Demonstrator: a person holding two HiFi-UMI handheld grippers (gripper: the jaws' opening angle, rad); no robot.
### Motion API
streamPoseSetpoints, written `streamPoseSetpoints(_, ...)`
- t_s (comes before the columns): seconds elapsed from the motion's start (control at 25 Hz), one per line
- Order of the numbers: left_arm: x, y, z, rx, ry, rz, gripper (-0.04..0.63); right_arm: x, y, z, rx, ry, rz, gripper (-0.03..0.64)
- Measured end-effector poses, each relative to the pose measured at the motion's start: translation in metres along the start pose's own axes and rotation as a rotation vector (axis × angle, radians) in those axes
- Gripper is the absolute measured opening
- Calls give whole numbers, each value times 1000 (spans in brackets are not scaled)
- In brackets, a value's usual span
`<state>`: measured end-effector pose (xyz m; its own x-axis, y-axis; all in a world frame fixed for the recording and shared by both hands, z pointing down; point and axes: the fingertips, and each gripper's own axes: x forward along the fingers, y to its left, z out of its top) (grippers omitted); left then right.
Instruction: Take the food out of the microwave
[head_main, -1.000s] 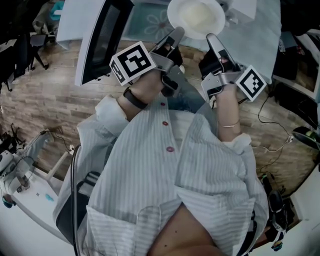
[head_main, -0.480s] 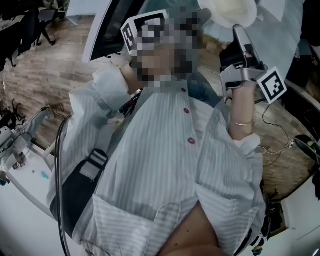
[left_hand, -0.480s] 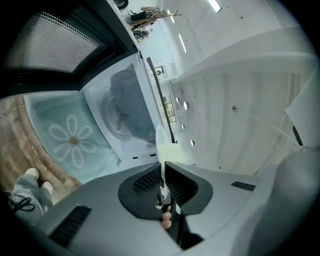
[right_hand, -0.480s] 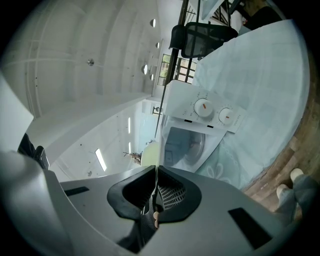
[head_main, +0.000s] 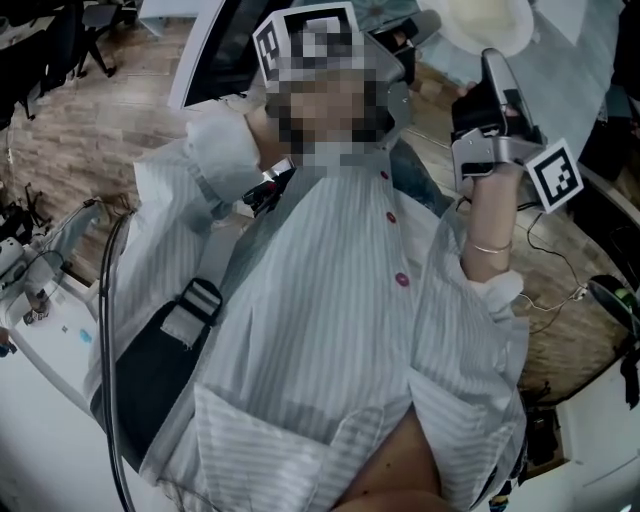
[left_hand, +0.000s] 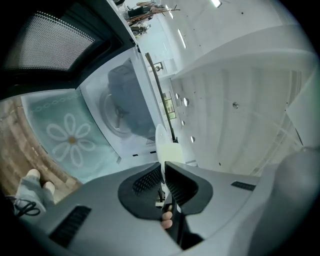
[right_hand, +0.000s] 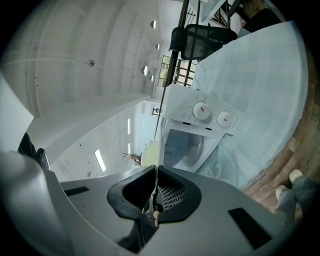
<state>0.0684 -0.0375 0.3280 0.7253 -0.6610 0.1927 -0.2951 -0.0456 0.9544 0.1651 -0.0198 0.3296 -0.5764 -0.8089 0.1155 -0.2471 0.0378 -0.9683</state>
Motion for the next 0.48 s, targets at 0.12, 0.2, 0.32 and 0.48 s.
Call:
streamPoseSetpoints(0.12, -3, -2, -2, 0, -2, 0, 29, -2, 2, -2, -2, 2, 5, 40)
streamPoseSetpoints(0.2, -1, 0, 0, -3, -3, 2, 29, 1, 2, 0, -3, 4, 5, 40)
streamPoseSetpoints(0.32, 1, 1, 2, -4, -1, 3, 29, 3, 1, 1, -7, 2, 5, 40)
streamPoseSetpoints(0.48, 0, 2, 0, -4, 4, 4, 29, 1, 1, -1, -4, -5, 2, 40)
